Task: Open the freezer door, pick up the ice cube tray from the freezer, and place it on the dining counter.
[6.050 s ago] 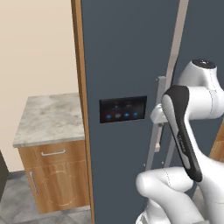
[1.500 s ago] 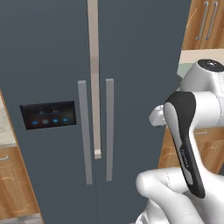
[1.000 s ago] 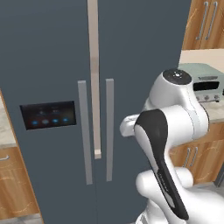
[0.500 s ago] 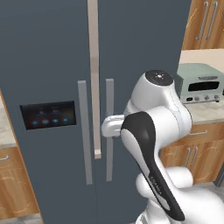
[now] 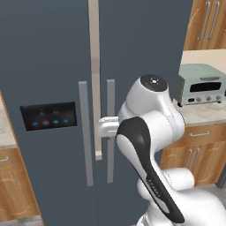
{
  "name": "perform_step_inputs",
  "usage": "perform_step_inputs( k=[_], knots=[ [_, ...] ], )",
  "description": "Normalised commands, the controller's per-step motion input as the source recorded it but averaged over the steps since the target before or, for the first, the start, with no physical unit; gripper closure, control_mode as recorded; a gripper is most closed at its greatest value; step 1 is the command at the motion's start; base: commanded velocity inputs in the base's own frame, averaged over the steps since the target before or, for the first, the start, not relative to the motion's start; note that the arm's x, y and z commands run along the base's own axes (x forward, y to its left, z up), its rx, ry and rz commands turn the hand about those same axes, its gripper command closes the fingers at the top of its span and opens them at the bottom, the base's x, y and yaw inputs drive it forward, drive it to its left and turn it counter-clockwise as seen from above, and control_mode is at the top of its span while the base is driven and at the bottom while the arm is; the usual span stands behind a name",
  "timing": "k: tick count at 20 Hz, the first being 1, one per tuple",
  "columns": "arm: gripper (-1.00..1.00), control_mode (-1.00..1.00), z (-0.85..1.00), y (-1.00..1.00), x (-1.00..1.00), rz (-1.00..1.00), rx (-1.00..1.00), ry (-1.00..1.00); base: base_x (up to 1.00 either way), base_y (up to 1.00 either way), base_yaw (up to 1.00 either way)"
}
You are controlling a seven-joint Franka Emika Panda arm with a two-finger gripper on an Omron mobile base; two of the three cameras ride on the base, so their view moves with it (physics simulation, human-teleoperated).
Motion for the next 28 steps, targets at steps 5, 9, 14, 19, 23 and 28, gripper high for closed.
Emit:
perform_step_inputs(
  k=[5,9,14,19,23,28],
  knots=[
    [-1.00,-1.00,0.10,0.07,0.05,0.00,-0.04,-0.15,0.00,0.00,0.00],
    [-1.00,-1.00,0.04,0.15,0.03,0.00,-0.02,-0.24,0.00,0.00,0.00],
    [-1.00,-1.00,0.03,0.09,0.23,0.00,0.00,-0.21,0.00,0.00,0.00],
    [-1.00,-1.00,0.03,0.00,0.44,0.00,0.01,-0.01,0.00,0.00,0.00],
    [-1.00,-1.00,0.05,0.06,0.39,0.00,0.00,0.00,0.00,0.00,0.00],
    [-1.00,-1.00,0.03,0.18,0.38,0.00,0.00,0.00,0.00,0.00,0.00]
  ],
)
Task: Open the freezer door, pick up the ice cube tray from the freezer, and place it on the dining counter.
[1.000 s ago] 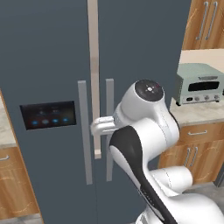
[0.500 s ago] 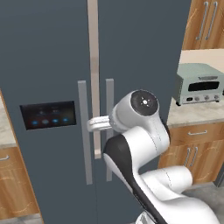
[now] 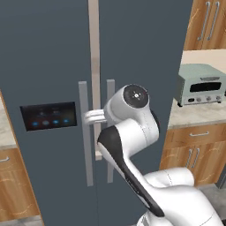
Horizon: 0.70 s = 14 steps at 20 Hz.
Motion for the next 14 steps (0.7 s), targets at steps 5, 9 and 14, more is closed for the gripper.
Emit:
perform_step_inputs(
  k=[5,9,14],
  knots=[
    [-1.00,-1.00,0.03,0.21,0.25,0.00,0.00,0.00,0.00,0.00,0.00],
    [-1.00,-1.00,0.00,0.29,0.31,0.00,0.00,0.00,0.00,0.00,0.00],
    [-1.00,-1.00,0.01,0.04,0.39,0.00,0.00,0.00,0.00,0.00,0.00]
  ],
)
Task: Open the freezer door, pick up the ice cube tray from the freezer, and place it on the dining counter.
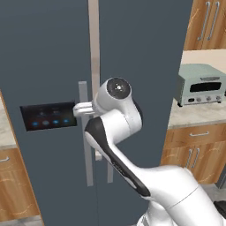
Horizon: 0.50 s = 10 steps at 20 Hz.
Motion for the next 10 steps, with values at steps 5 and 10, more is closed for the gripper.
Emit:
perform_step_inputs(
  k=[5,10],
  knots=[
    [-1.00,-1.00,0.00,0.09,0.41,0.00,0.00,0.00,0.00,0.00,0.00],
    [-1.00,-1.00,0.00,0.32,0.28,0.00,0.00,0.00,0.00,0.00,0.00]
  ],
)
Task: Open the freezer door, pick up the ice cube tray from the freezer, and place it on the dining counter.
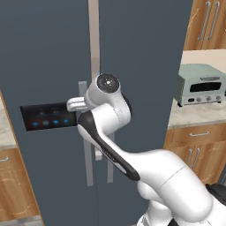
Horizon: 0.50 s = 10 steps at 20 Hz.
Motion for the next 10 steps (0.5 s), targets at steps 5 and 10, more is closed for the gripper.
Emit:
perform_step_inputs(
  k=[5,10],
  knots=[
    [-1.00,-1.00,0.01,0.05,0.33,0.00,0.00,0.00,0.00,0.00,0.00],
    [-1.00,-1.00,0.00,0.00,0.28,0.00,0.00,0.00,0.00,0.00,0.00]
  ],
)
